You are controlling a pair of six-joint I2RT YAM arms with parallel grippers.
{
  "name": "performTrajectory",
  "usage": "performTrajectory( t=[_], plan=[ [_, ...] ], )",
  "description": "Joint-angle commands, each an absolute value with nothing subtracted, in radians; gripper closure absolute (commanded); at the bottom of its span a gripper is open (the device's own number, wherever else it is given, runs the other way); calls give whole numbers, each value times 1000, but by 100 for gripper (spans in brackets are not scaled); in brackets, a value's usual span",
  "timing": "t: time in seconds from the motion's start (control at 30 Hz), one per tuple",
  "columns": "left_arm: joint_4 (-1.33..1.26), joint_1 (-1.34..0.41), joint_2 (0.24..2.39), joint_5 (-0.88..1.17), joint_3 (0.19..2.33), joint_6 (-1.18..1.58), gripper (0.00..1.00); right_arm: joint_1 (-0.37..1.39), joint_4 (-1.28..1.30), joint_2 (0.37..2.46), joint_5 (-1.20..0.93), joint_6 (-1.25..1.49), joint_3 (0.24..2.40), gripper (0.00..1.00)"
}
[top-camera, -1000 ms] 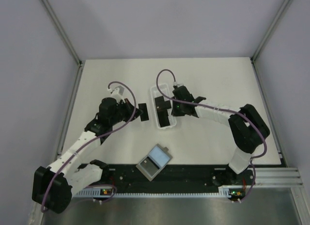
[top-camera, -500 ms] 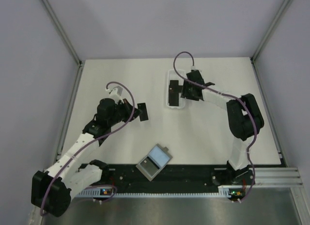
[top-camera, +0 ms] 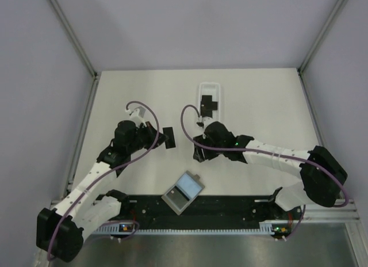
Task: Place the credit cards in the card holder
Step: Move the storage box to the center of the board, then move the card holder to the center of the board.
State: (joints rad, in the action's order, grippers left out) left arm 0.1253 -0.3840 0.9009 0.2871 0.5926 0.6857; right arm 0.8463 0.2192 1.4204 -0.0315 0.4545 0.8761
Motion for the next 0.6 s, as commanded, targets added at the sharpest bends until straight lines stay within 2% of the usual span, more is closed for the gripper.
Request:
performTrajectory(
  t=[0.0,0.23,0.57],
  plan=[
    [117,-379,861,285,575,695,100,925,181,1405,-37,423,815,42],
    [132,-379,835,276,563,698,100,1017,175,1428,-32,437,808,36],
    [133,-380,827,278,558,703,100,1104,232,1479,-28,419,822,35]
  ],
)
